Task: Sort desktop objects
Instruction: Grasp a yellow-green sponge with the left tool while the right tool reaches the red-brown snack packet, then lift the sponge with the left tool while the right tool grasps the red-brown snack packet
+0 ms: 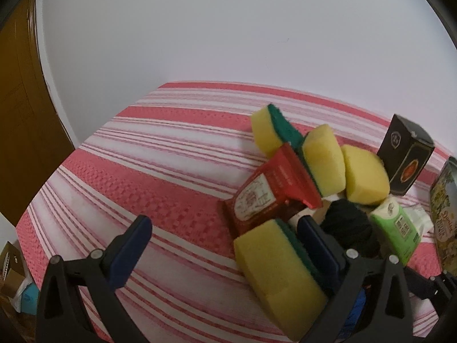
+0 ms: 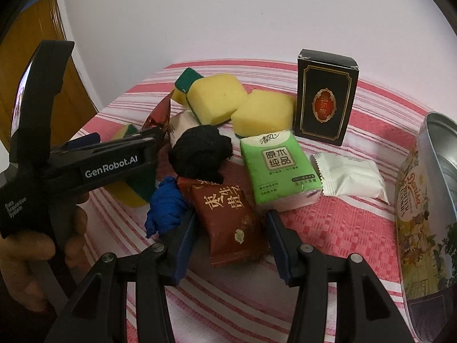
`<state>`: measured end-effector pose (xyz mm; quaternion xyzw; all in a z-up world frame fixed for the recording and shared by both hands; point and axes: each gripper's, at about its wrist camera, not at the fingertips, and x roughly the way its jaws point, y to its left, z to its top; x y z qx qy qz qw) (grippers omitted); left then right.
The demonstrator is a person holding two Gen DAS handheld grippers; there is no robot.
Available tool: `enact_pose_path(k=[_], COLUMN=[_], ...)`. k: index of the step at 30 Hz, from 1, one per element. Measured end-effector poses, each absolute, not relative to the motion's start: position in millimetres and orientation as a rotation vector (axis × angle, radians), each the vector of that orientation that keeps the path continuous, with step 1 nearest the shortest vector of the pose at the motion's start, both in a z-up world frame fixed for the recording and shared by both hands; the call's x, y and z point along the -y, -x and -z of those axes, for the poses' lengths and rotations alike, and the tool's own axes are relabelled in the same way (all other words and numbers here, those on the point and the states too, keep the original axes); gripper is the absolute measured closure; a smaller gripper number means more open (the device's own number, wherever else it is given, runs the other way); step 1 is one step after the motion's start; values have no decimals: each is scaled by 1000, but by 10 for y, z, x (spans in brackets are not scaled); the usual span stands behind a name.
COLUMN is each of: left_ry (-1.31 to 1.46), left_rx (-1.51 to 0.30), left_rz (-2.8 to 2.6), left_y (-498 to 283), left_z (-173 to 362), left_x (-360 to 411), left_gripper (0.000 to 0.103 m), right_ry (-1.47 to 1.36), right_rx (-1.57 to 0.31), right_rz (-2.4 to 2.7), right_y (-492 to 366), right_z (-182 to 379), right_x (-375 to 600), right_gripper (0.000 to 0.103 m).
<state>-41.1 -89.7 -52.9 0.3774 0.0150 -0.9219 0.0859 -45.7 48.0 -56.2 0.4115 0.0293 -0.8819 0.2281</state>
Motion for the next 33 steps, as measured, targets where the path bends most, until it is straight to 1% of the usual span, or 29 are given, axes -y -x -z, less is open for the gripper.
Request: enact_pose_path(k=[4, 6, 9, 11, 13, 15, 16, 17, 18, 19, 22, 24, 26, 28, 29, 32, 33], left_ry=[-1172, -1183, -1160, -1192, -1235, -1233, -1225, -1218, -1212, -1211, -1215, -1203, -1199, -1194, -1194, -1172, -1163], left_rx=[-94, -144, -225, -287, -352, -402, -403, -394, -346, -320, -213, -184, -198, -222, -243, -278, -289], left_rz=[2774, 2777, 2762, 2770, 2784, 2794, 2793, 2789, 2763, 2757, 2806, 2817, 2822, 2840, 2855, 2865, 2866], left_y=[408, 405, 382, 389, 393, 369, 354, 344, 337, 332, 293, 253, 235, 193, 187, 137, 119], left_z=[586, 607, 600, 629, 666, 671, 667, 664, 661, 666, 687, 694, 691, 666, 671, 653, 651], left_x=[909, 952, 1061, 1120, 1164, 1197, 1192, 1185, 1168, 1155, 1096, 1062, 1068, 1083, 1078, 1078, 1079], left_gripper=[0, 0, 0, 0, 2, 10, 14, 30, 47, 51, 52, 52, 52, 58, 60, 60, 62], right_ry=[-1122, -1111, -1072, -1029, -954, -909, -903, -897, -894, -897, -896, -891, -892, -893, -886, -882, -886], right_rx=[-123, -130, -102, -78, -50, -38, -39, -42, -48, -57, -65, -59, -43, -25, -10, 57, 80], right_rz=[2442, 2450, 2453, 2470, 2490, 2508, 2516, 2524, 2525, 2524, 2525, 2522, 2516, 2509, 2504, 2481, 2479], right_y=[440, 423, 368, 315, 238, 198, 167, 165, 152, 156, 196, 121, 108, 126, 127, 135, 147], right_z=[568, 566, 535, 503, 454, 426, 422, 420, 416, 421, 412, 404, 393, 400, 396, 383, 384], right_x=[-446, -446, -493, -538, -595, -618, -623, -616, -619, -602, -555, -607, -647, -674, -693, -776, -795], right_gripper=[52, 57, 61, 65, 67, 74, 75, 75, 75, 75, 75, 76, 76, 76, 78, 79, 79])
